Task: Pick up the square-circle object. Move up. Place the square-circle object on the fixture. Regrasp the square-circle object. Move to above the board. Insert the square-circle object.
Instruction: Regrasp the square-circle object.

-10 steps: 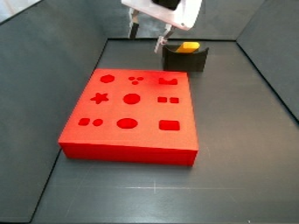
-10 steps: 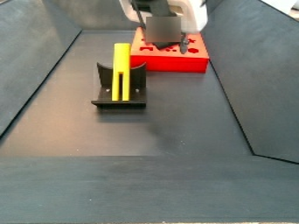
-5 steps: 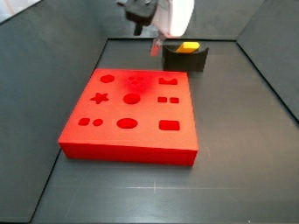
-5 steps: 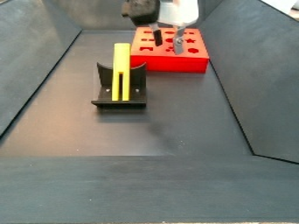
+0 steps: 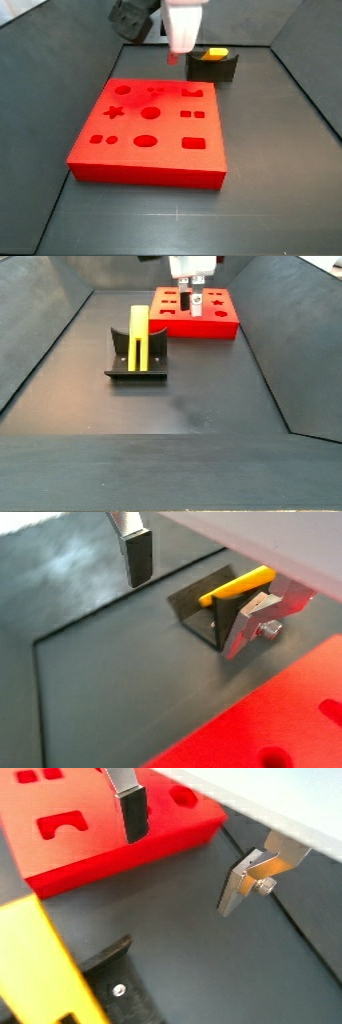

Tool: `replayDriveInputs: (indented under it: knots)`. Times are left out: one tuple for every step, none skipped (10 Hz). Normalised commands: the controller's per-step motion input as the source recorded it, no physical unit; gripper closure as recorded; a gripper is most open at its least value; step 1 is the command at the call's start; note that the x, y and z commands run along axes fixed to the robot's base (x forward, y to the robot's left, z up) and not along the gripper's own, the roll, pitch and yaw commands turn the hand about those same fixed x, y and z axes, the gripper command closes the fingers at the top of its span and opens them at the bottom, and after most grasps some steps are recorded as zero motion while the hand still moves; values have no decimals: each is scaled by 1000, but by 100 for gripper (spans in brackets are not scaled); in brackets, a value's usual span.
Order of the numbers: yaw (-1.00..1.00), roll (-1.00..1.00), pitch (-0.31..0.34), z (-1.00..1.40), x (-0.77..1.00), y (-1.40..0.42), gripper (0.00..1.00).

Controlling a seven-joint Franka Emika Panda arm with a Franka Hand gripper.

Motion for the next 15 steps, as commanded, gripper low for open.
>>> replayDriveInputs:
  knots:
    - [-800, 479, -72, -10, -40, -6, 0]
    - [-659, 385, -6, -13, -34, -2, 0]
    - [-414, 235, 95, -13, -27, 2, 0]
    - [-288, 163, 144, -4, -21, -1, 0]
    - [-75, 65, 150, 2, 1000, -1, 0]
    - [-29, 56, 153, 2, 1000, -1, 0]
    - [15, 59, 188, -26, 1000, -3, 0]
    - [34, 64, 184, -15, 1000, -5, 0]
    - [41, 55, 175, -14, 1000, -13, 0]
    - [47, 50, 171, -14, 1000, -16, 0]
    - [49, 46, 167, -13, 1000, -21, 0]
    - [51, 45, 166, -11, 1000, -22, 0]
    - [52, 43, 164, -9, 1000, -26, 0]
    - [51, 40, 162, -11, 1000, -27, 0]
    - [51, 41, 164, -7, 962, -29, 0]
